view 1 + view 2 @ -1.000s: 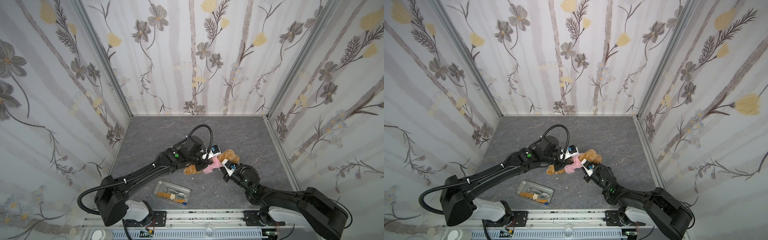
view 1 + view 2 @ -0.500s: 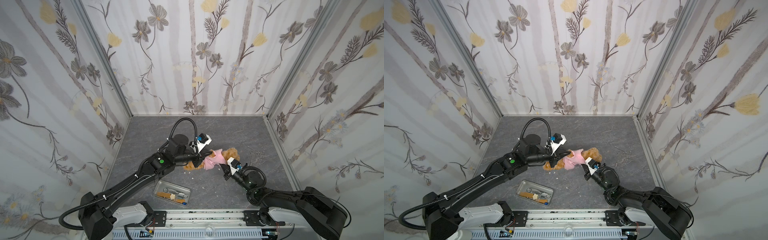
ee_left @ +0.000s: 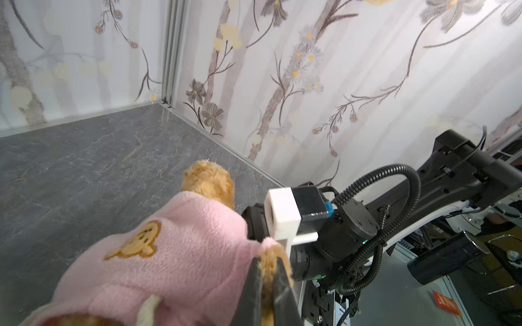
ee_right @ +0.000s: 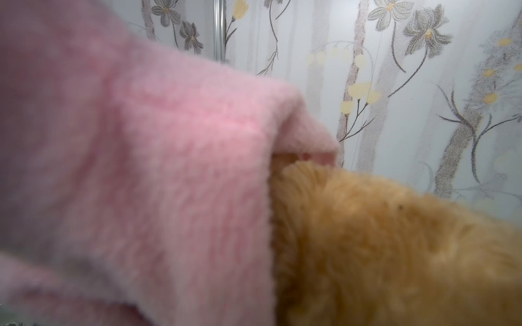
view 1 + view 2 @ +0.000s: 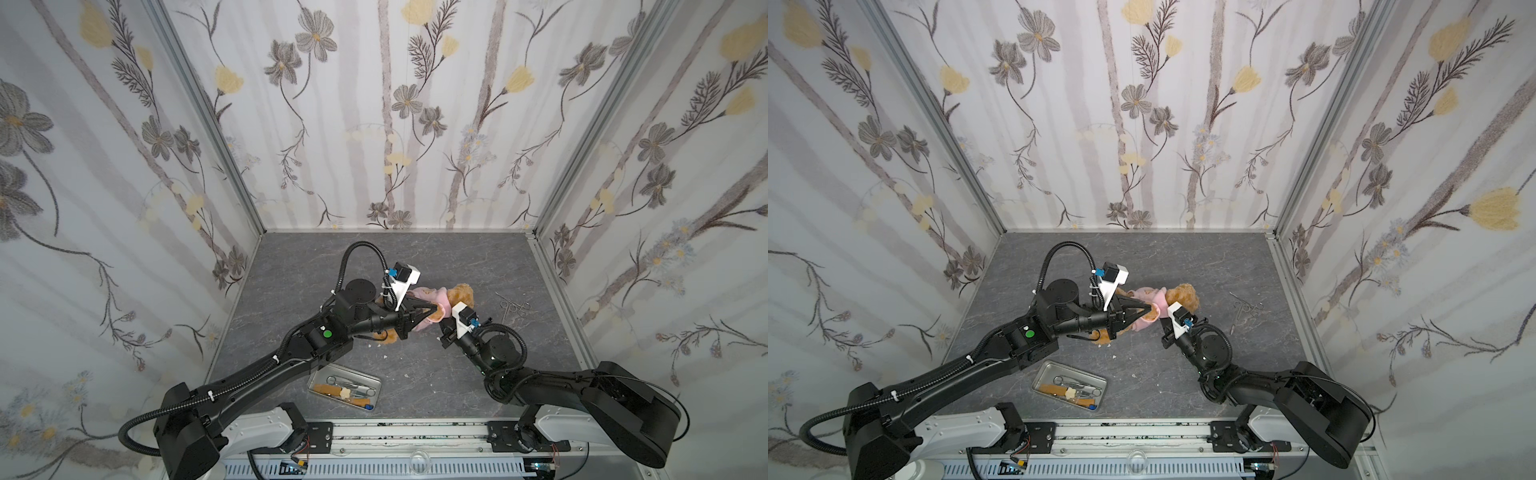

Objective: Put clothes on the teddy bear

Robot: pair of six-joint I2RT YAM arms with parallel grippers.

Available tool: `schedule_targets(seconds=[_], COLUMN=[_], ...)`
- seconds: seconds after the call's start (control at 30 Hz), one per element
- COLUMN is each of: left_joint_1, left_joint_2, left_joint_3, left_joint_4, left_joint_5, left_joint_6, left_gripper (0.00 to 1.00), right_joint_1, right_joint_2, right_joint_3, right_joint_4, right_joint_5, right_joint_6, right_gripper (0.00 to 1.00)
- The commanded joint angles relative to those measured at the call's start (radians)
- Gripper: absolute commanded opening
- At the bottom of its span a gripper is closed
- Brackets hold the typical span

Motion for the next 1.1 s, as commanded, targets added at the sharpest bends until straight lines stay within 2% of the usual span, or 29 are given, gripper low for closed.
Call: schedule_targets(seconds=[0.0,0.1,0.17,0.27,0.4,0.53,0.67,0.77,0.93,1.07], left_joint_1=[-0.021,-0.022,-0.021,-0.021,-0.021,-0.022,-0.020,-0.012,0.040,0.052], left_joint_2=[-0.006,0.006,0.016,0.009,-0.026,-0.053,-0.028,0.019,0.101,0.153], left_joint_3=[0.038,0.032,0.017,-0.010,-0.010,0.006,0.035,0.070,0.123,0.134], left_joint_4=[-0.064,-0.158,-0.177,-0.191,-0.225,-0.283,-0.329,-0.365,-0.403,-0.412], left_joint_5=[0.003,-0.154,-0.206,-0.230,-0.264,-0.282,-0.326,-0.304,-0.210,-0.182], left_joint_6=[0.200,0.323,0.381,0.453,0.542,0.645,0.722,0.725,0.664,0.658], left_gripper=[0.00,0.00,0.02,0.27,0.39,0.41,0.34,0.32,0.37,0.38], right_joint_1=[-0.024,-0.027,-0.027,-0.027,-0.027,-0.027,-0.027,-0.027,-0.026,-0.025], right_joint_2=[0.010,-0.013,-0.036,-0.055,-0.050,-0.039,-0.026,-0.022,-0.029,-0.030], right_joint_3=[0.019,-0.009,-0.025,-0.026,-0.043,-0.049,-0.044,-0.036,-0.035,-0.036], right_joint_4=[-0.269,-0.265,-0.266,-0.299,-0.306,-0.298,-0.285,-0.291,-0.301,-0.302], right_joint_5=[0.056,-0.019,-0.074,-0.128,-0.142,-0.146,-0.158,-0.158,-0.157,-0.157], right_joint_6=[0.044,0.032,0.030,0.030,0.023,0.014,-0.003,-0.017,-0.029,-0.030], right_gripper=[0.00,0.00,0.00,0.00,0.00,0.00,0.00,0.00,0.00,0.00])
